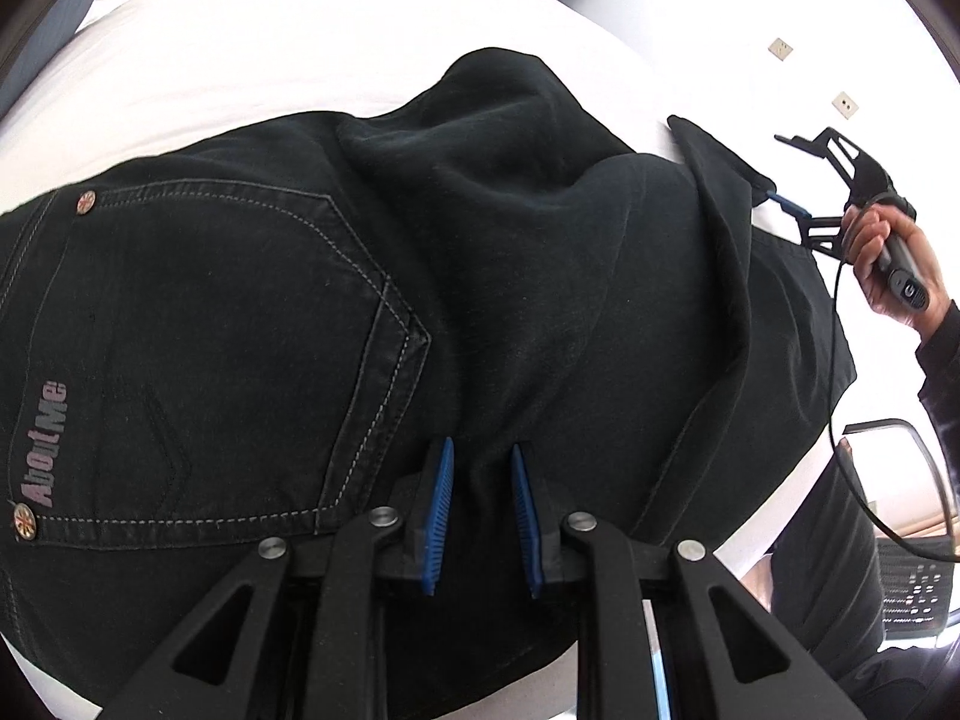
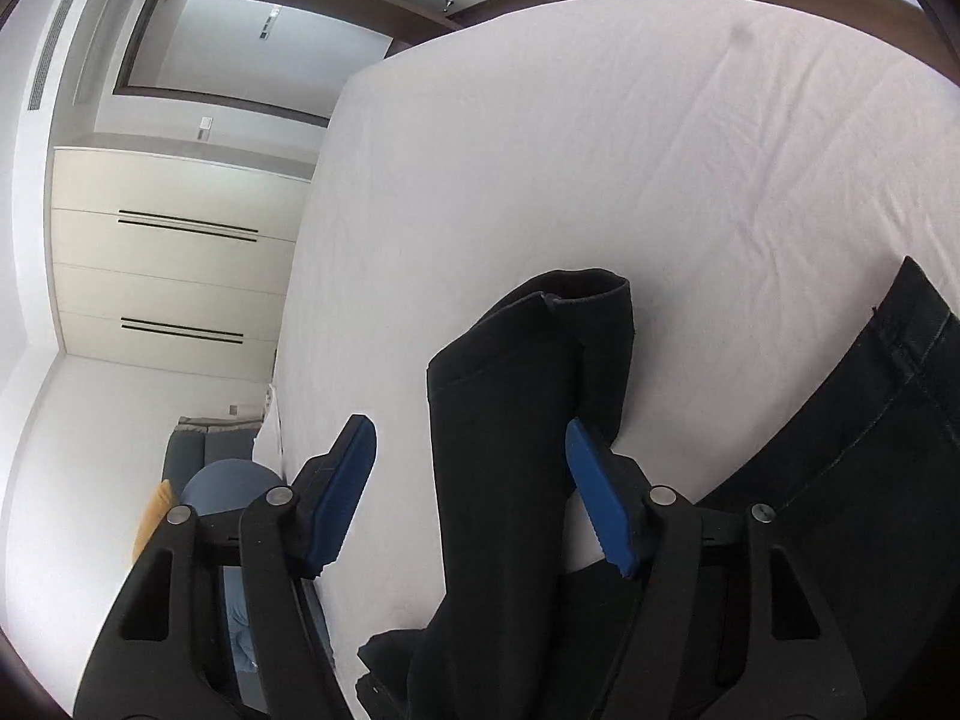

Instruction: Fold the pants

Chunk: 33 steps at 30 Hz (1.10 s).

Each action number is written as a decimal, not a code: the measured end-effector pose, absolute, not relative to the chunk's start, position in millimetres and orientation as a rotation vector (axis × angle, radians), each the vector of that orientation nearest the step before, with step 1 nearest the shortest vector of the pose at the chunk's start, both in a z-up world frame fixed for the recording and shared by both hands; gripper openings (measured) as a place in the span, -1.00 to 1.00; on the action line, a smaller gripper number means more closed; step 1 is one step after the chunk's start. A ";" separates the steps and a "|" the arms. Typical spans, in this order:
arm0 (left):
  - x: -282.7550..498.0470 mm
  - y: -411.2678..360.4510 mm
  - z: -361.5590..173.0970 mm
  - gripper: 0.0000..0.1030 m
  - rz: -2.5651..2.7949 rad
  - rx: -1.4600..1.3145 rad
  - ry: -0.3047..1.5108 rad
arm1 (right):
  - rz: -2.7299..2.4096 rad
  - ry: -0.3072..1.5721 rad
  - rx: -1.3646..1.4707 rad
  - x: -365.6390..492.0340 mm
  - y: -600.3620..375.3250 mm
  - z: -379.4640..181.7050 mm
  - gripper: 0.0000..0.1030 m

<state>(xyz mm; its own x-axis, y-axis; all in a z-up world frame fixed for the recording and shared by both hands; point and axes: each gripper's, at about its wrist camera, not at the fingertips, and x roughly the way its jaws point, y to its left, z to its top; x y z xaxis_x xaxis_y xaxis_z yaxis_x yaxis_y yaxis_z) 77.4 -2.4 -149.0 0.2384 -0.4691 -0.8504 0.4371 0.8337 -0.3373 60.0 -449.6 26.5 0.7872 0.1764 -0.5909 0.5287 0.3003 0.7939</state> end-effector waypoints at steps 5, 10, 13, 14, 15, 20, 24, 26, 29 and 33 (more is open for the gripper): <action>79.6 -3.2 -151.0 -0.58 -0.625 -0.046 1.179 | -0.263 0.718 1.210 89.7 -434.0 36.1 0.27; 79.2 -3.7 -150.0 -0.58 -0.620 -0.037 1.173 | -0.275 0.805 1.081 136.3 -429.3 55.2 0.27; 78.7 -1.1 -150.3 -0.58 -0.623 -0.047 1.167 | -0.271 0.990 0.848 189.2 -399.4 66.6 0.27; 78.2 -0.4 -150.4 -0.58 -0.623 -0.049 1.164 | -0.288 1.048 0.765 209.4 -389.4 67.4 0.27; 77.6 -0.2 -150.4 -0.58 -0.622 -0.049 1.159 | -0.303 1.089 0.705 226.6 -381.8 67.7 0.27; 73.8 1.0 -150.3 -0.58 -0.619 -0.054 1.135 | -0.408 1.228 0.488 307.0 -350.2 60.3 0.27; 72.9 2.8 -150.6 -0.58 -0.625 -0.066 1.120 | -0.513 1.355 0.393 353.0 -345.0 35.5 0.26; 72.7 4.3 -151.1 -0.58 -0.630 -0.075 1.114 | -0.546 1.388 0.379 367.4 -346.2 26.2 0.26; 71.8 7.3 -151.9 -0.58 -0.638 -0.087 1.106 | -0.567 1.399 0.347 379.5 -336.1 18.6 0.28; 69.6 9.8 -152.1 -0.58 -0.640 -0.093 1.095 | -0.543 1.407 0.297 394.8 -335.9 18.6 -0.04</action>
